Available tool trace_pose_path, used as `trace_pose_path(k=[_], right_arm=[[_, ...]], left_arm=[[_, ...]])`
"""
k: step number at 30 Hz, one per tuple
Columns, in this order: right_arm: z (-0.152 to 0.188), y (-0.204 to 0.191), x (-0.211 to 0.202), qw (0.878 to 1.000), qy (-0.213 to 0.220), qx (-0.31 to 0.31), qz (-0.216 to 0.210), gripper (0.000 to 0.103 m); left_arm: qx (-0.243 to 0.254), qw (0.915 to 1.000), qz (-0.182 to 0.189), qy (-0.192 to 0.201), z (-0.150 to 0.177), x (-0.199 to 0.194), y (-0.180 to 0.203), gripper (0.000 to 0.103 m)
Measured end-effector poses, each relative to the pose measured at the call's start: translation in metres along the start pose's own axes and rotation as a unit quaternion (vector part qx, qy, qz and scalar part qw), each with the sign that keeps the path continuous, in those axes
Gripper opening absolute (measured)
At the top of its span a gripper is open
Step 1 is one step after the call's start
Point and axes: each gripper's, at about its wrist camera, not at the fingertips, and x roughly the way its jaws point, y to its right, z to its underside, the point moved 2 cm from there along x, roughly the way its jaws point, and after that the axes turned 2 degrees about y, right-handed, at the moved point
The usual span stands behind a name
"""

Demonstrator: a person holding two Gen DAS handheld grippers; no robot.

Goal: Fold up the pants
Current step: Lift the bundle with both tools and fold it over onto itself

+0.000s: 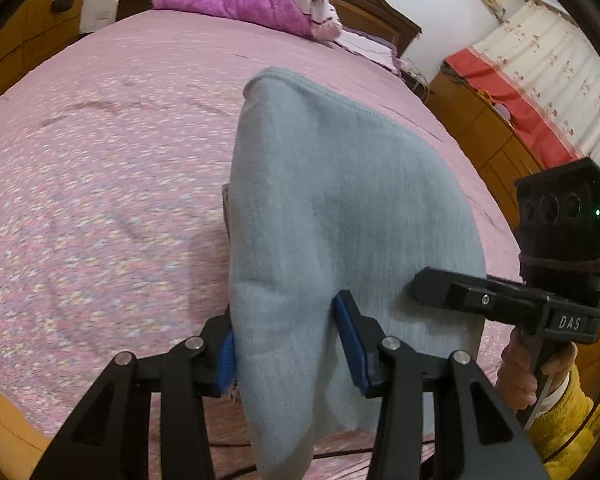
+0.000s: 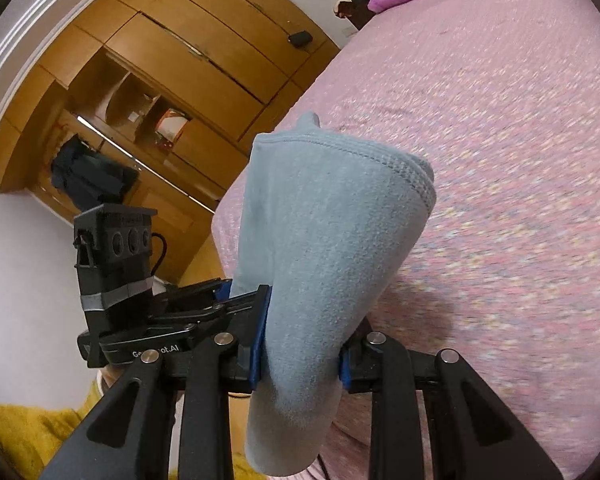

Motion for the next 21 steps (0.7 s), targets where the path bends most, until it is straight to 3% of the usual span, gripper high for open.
trace_pose_path(k=[14, 21], right_arm=[[-0.028, 0.051, -0.069, 0.999, -0.001, -0.016, 0.036, 0.021], [-0.041, 0.075, -0.079, 0.998, -0.022, -0.027, 0.045, 0.021]], left_arm=[[0.012, 0.9996, 0.02, -0.016, -0.028, 0.054, 0.076, 0.046], [0.013, 0.999, 0.018, -0.04, -0.036, 0.087, 0.096, 0.046]])
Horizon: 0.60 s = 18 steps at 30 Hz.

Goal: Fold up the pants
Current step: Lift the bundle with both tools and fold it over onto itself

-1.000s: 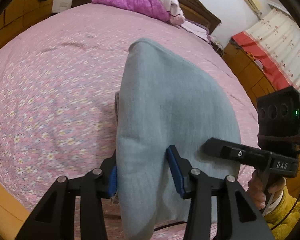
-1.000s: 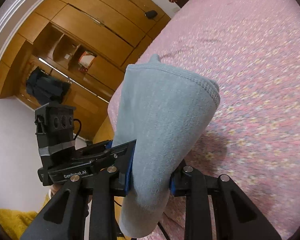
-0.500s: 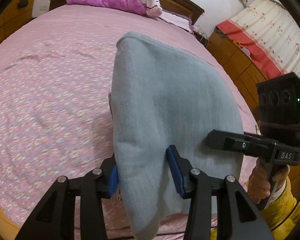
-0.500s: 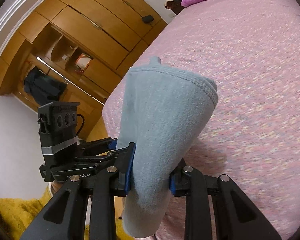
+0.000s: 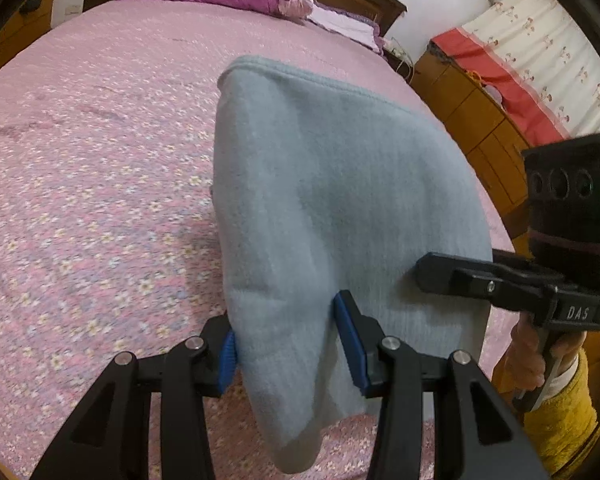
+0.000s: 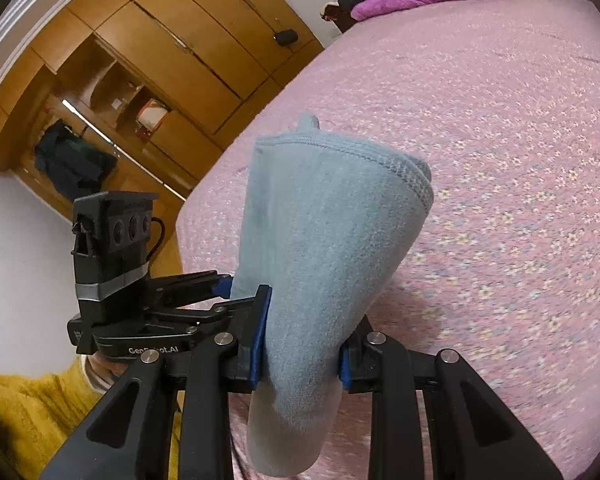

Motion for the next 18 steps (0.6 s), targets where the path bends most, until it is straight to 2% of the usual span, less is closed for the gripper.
trace_pose_path(k=[9, 14, 18], right_arm=[[0.001, 0.051, 0.002, 0.998, -0.002, 0.053, 0.024, 0.021], [0.006, 0.087, 0.01, 0.994, -0.007, 0.09, 0.054, 0.021], [0.01, 0.105, 0.019, 0.991, -0.011, 0.108, 0.083, 0.025]], left_arm=[[0.033, 0.9987, -0.018, -0.034, -0.015, 0.047, 0.02, 0.046], [0.044, 0.998, -0.023, -0.039, -0.019, 0.072, 0.019, 0.047], [0.044, 0.9981, -0.016, -0.04, -0.019, 0.081, 0.014, 0.051]])
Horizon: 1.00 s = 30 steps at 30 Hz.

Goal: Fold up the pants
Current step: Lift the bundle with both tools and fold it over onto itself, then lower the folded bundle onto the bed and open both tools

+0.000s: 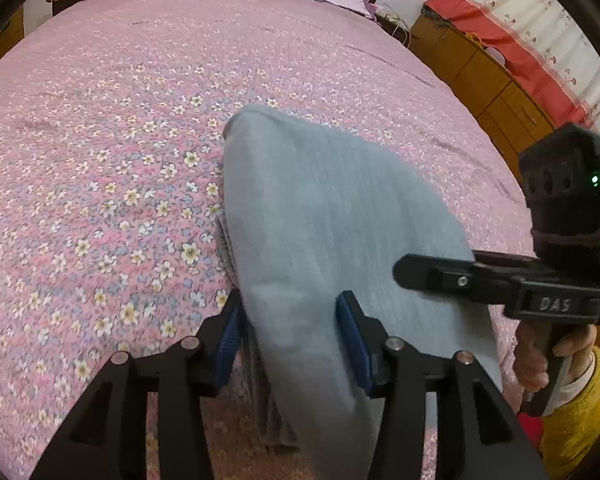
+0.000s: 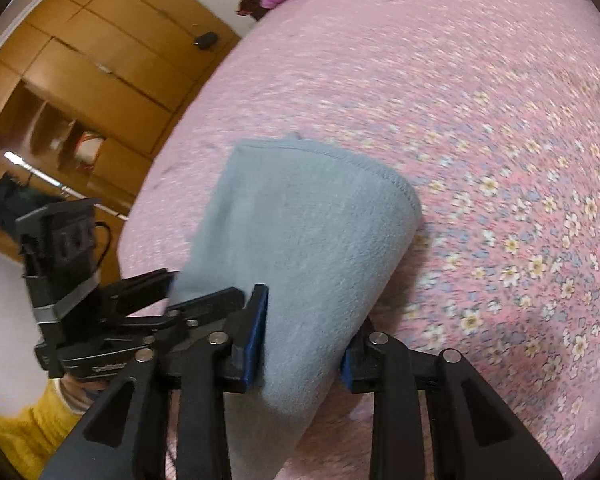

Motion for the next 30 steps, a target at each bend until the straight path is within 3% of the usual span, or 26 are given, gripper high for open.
trace_pose_path(k=[8, 16, 18, 19, 21, 23, 26, 30], right_arm=[[0.007, 0.005, -0.009, 1.0, 0.005, 0.009, 0.019, 0.032], [0.03, -0.009, -0.054, 0.995, 0.044, -0.019, 0.092, 0.033], [0.037, -0.014, -0.067, 0.991, 0.06, -0.032, 0.111, 0.033], [0.041, -0.019, -0.074, 0.99, 0.069, -0.036, 0.119, 0.033], [0.049, -0.025, -0.085, 0.988, 0.085, -0.043, 0.123, 0.033], [0.056, -0.036, -0.093, 0.988, 0.094, -0.05, 0.115, 0.033], [0.07, -0.053, -0.096, 0.988, 0.101, -0.066, 0.094, 0.033], [0.088, -0.064, -0.081, 0.991, 0.086, -0.074, 0.072, 0.033]], left_arm=[[0.018, 0.9998, -0.012, 0.0, 0.0, -0.017, 0.004, 0.051], [0.033, 0.999, 0.004, 0.031, 0.027, -0.059, 0.014, 0.049], [0.037, 0.9987, 0.003, 0.036, 0.034, -0.064, 0.016, 0.04], [0.042, 0.9983, -0.004, 0.04, 0.037, -0.064, 0.016, 0.025], [0.059, 0.9968, -0.026, 0.046, 0.04, -0.065, 0.018, 0.01], [0.066, 0.9957, -0.027, 0.059, 0.042, -0.071, 0.02, 0.01], [0.08, 0.9917, -0.065, 0.076, 0.045, -0.079, 0.017, 0.01], [0.072, 0.9927, -0.082, 0.052, 0.055, -0.069, 0.002, 0.011]])
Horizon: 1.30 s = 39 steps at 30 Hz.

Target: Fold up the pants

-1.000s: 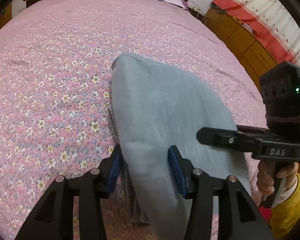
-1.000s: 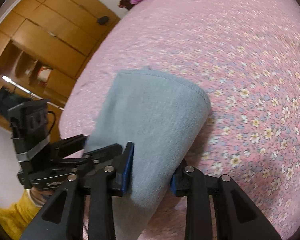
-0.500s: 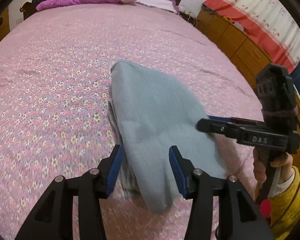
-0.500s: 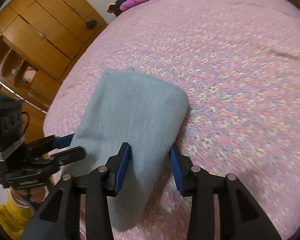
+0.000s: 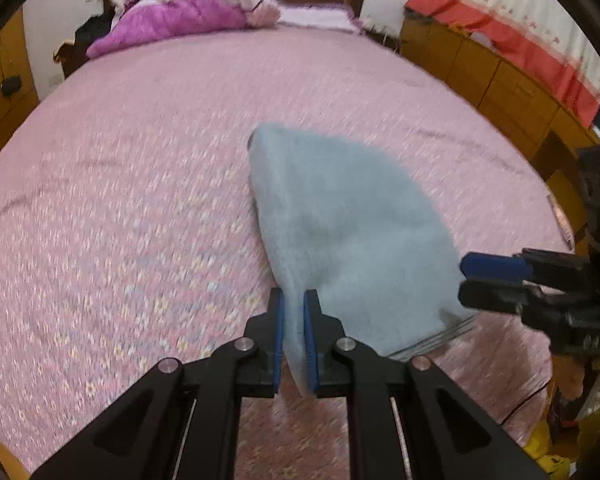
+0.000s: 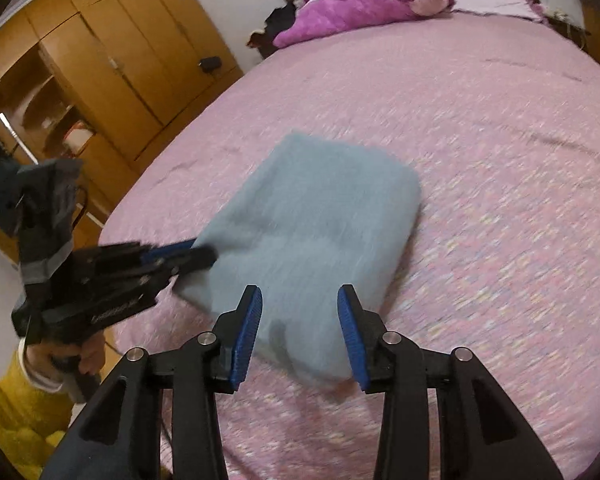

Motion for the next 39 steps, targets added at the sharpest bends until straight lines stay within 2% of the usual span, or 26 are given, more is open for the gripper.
trace_pose_path(k=[2, 4, 7, 13, 19, 23, 26, 28, 29, 30, 33, 35, 39], right_arm=[[0.01, 0.002, 0.014, 1.0, -0.014, 0.001, 0.003, 0.033], [0.021, 0.007, 0.028, 1.0, -0.027, 0.012, 0.006, 0.032], [0.026, 0.013, 0.038, 1.0, -0.018, 0.021, 0.007, 0.032], [0.032, 0.011, 0.033, 1.0, 0.002, 0.021, 0.021, 0.032], [0.035, 0.013, 0.016, 0.998, 0.013, 0.048, 0.027, 0.032], [0.038, 0.013, 0.001, 0.998, 0.026, 0.044, 0.049, 0.033], [0.045, 0.01, -0.01, 0.997, 0.032, 0.044, 0.06, 0.033], [0.05, 0.01, -0.016, 0.996, 0.035, 0.044, 0.067, 0.036], [0.053, 0.01, -0.018, 0.996, 0.037, 0.043, 0.07, 0.036], [0.055, 0.009, -0.021, 0.996, 0.039, 0.043, 0.073, 0.038], [0.064, 0.009, -0.028, 0.995, 0.041, 0.042, 0.085, 0.042], [0.069, 0.008, -0.032, 0.994, 0.044, 0.042, 0.093, 0.048], [0.078, 0.01, -0.04, 0.99, 0.058, 0.045, 0.121, 0.074]], left_arm=[[0.002, 0.9998, -0.01, -0.016, 0.009, 0.013, -0.004, 0.014], [0.003, 0.9998, -0.014, -0.015, 0.013, 0.022, -0.007, 0.016], [0.001, 0.9998, -0.016, -0.012, 0.012, 0.029, -0.013, 0.02], [-0.013, 0.9997, -0.022, 0.001, 0.01, 0.034, -0.026, 0.034], [-0.02, 0.9993, -0.031, 0.005, 0.016, 0.02, -0.034, 0.043], [-0.038, 0.9988, -0.032, 0.002, 0.022, 0.006, -0.035, 0.05], [-0.052, 0.9983, -0.026, -0.001, 0.031, -0.001, -0.035, 0.06], [-0.058, 0.9981, -0.023, -0.003, 0.042, -0.005, -0.035, 0.075], [-0.061, 0.9979, -0.02, -0.003, 0.045, -0.006, -0.035, 0.078], [-0.065, 0.9976, -0.021, -0.003, 0.049, -0.008, -0.036, 0.082], [-0.071, 0.9971, -0.028, 0.003, 0.059, -0.014, -0.034, 0.087], [-0.071, 0.9969, -0.034, 0.004, 0.066, -0.018, -0.034, 0.089], [-0.07, 0.9966, -0.042, 0.01, 0.078, -0.025, -0.029, 0.094]])
